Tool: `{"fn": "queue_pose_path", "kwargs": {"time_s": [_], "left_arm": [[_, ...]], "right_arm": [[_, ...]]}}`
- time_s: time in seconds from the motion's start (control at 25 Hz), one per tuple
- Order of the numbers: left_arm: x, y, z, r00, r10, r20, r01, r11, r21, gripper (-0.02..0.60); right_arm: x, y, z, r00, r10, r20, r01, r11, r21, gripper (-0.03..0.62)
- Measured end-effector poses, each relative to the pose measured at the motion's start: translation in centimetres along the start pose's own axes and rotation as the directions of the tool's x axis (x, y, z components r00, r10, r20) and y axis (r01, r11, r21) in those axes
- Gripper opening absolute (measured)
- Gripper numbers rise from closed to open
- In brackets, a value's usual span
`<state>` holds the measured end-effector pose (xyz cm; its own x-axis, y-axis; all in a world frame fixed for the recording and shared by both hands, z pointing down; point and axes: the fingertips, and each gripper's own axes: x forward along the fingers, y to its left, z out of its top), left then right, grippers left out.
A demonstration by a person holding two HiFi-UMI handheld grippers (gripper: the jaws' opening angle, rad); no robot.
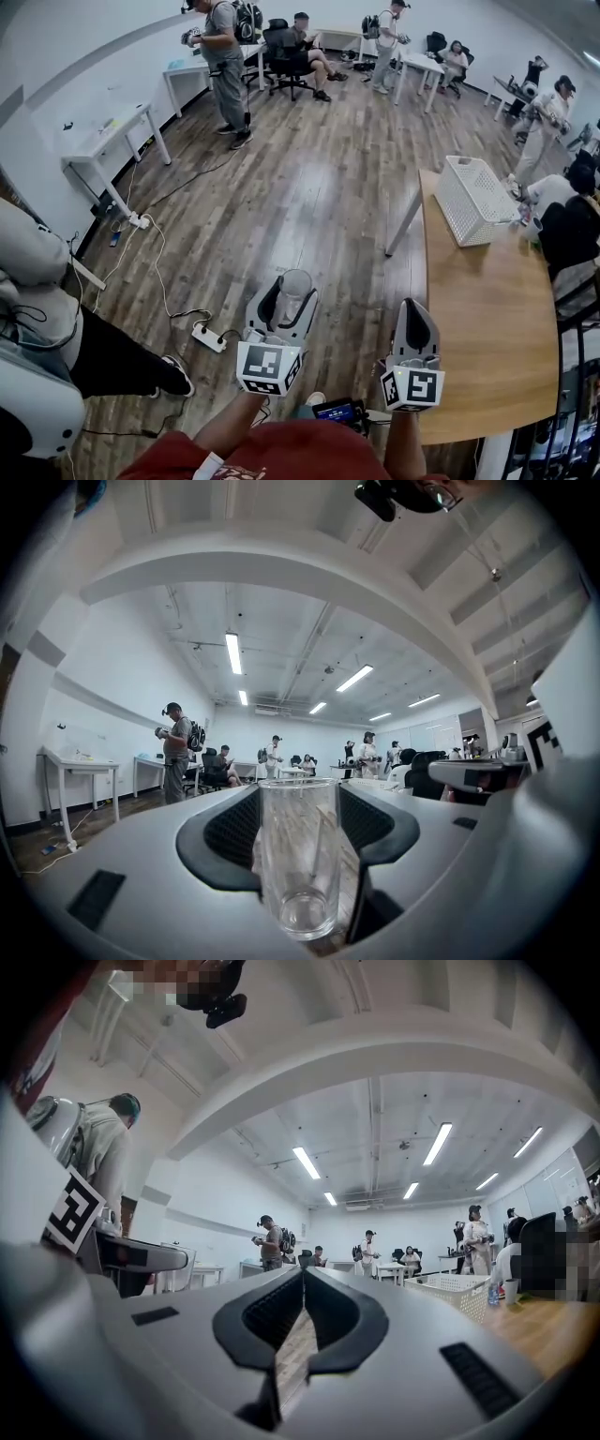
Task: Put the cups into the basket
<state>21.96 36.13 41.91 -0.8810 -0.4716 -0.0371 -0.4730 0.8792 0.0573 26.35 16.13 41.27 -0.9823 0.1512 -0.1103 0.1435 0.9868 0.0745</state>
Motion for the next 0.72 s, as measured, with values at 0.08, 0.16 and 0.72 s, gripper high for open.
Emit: {"fn": "queue_pose_path", "kwargs": {"time_s": [0.08,0.16,0.72], "left_arm": [[1.5,-0.5,0.0,1.0,0.008,0.002,-0.008,1.0,-0.001,0.27],[2.8,-1.0,-0.1,1.0,0.013,0.002,-0.013,1.0,0.001,0.27],[9.4,-1.7,-1.0,1.0,-0.001,-0.025,0.001,1.0,0.003,0.27]], "right_arm": [[0.8,-1.5,-0.3,1.0,-0.002,-0.006,0.002,1.0,0.012,0.012],[1.4,-2.9,-0.7,1.0,0.0,-0.007,0.0,1.0,0.014,0.012],[5.6,-7.5,-2.2,1.0,-0.017,-0.015,0.017,1.0,0.021,0.012]]}}
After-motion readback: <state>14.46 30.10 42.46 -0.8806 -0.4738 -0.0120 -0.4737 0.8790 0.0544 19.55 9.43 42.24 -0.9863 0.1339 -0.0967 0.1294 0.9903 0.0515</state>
